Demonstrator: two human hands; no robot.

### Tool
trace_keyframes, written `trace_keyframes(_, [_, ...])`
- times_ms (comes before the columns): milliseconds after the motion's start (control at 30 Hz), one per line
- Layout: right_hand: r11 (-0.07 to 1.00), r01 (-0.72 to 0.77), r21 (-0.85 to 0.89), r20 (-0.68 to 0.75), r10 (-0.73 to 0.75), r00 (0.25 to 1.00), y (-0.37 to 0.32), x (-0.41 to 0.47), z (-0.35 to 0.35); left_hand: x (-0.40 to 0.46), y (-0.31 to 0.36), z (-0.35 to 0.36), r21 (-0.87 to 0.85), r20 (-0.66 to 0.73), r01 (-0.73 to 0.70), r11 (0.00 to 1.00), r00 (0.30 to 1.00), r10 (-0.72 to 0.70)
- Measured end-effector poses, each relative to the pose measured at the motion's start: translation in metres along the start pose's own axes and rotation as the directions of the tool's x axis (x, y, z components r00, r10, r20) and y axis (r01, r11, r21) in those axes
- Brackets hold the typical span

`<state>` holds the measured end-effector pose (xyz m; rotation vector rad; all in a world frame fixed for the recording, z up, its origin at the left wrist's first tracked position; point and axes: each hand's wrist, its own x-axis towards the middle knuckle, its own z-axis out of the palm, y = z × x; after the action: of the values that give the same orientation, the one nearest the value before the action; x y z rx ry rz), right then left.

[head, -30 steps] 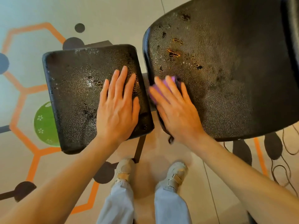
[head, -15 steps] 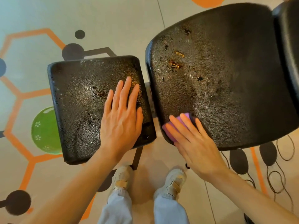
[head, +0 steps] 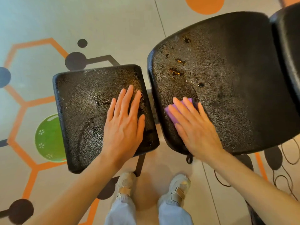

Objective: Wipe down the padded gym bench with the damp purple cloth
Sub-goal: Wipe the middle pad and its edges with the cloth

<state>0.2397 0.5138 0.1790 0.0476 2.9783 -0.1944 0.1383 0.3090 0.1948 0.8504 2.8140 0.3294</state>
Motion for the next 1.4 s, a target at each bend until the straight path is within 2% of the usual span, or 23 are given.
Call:
trace_keyframes(133, [0.979,-0.202,0.037,-0.119,0.205,0.972,0.001,0.081,-0.008,-0.001,-0.004,-0.001,0.023,0.018,-0.026,0.999,1.000,0.025])
trace_keyframes(200, [0.987,-0.160,0.015,-0.116,0.160,0.980,-0.006,0.055,-0.003,0.000,-0.005,-0.002,0.008,0.003,-0.027,1.000,1.000,0.027])
trace_keyframes(333, [1.000,0.018,0.026,0.007,-0.018,1.000,-0.020,-0.020,0.001,0.025,-0.012,-0.011,-0.014,-0.065,0.011,1.000,0.998,-0.012])
trace_keyframes(400, [0.999,0.011,0.044,-0.038,-0.009,0.999,-0.013,0.025,-0.001,0.041,-0.018,-0.012,-0.008,-0.081,0.044,0.999,0.996,-0.044])
trace_keyframes(533, [0.992,-0.115,0.046,-0.182,0.121,0.976,-0.016,0.150,-0.014,0.049,-0.024,-0.005,0.051,-0.083,0.066,0.997,0.995,-0.062])
trace_keyframes(600, [0.995,-0.097,0.029,-0.194,0.101,0.976,-0.017,0.141,-0.007,0.049,-0.023,-0.004,0.062,-0.086,0.068,0.996,0.994,-0.062])
trace_keyframes(733, [0.999,0.031,-0.029,-0.048,-0.033,0.998,-0.024,0.040,0.001,0.049,-0.022,-0.007,0.055,-0.072,0.075,0.996,0.995,-0.071])
trace_keyframes(800, [0.997,0.066,-0.029,-0.051,-0.068,0.996,-0.014,0.066,-0.002,0.050,-0.022,-0.007,0.058,-0.063,0.078,0.995,0.995,-0.075])
trace_keyframes(900, [0.999,-0.045,-0.031,-0.147,0.040,0.988,-0.007,0.164,-0.020,0.050,-0.022,-0.007,0.062,-0.065,0.080,0.995,0.995,-0.076])
trace_keyframes(967, [0.992,-0.127,0.002,-0.196,0.125,0.973,-0.007,0.189,-0.022,0.050,-0.022,-0.006,0.078,-0.065,0.081,0.994,0.995,-0.076])
trace_keyframes(1033, [0.994,-0.107,0.008,-0.191,0.106,0.976,-0.014,0.152,-0.012,0.050,-0.022,-0.006,0.075,-0.062,0.076,0.994,0.996,-0.072])
trace_keyframes(1100, [1.000,-0.026,0.003,-0.113,0.026,0.993,-0.023,0.090,-0.004,0.049,-0.022,-0.007,0.073,-0.052,0.076,0.994,0.996,-0.072])
trace_keyframes(1167, [1.000,0.026,-0.008,-0.081,-0.027,0.996,-0.016,0.079,-0.003,0.049,-0.021,-0.009,0.079,-0.047,0.083,0.993,0.996,-0.080])
trace_keyframes(1200, [1.000,0.014,0.001,-0.094,-0.013,0.995,-0.009,0.098,-0.006,0.050,-0.021,-0.009,0.082,-0.041,0.080,0.993,0.996,-0.077])
trace_keyframes(1300, [0.986,-0.167,0.009,-0.196,0.166,0.967,0.005,0.184,-0.025,0.050,-0.021,-0.008,0.096,-0.035,0.081,0.992,0.996,-0.078])
trace_keyframes(1333, [0.976,-0.215,0.028,-0.209,0.216,0.954,0.007,0.196,-0.028,0.050,-0.021,-0.008,0.102,-0.033,0.084,0.991,0.996,-0.081])
trace_keyframes(1400, [0.974,-0.218,0.055,-0.219,0.225,0.949,0.008,0.178,-0.022,0.051,-0.021,-0.008,0.101,-0.031,0.083,0.991,0.996,-0.080])
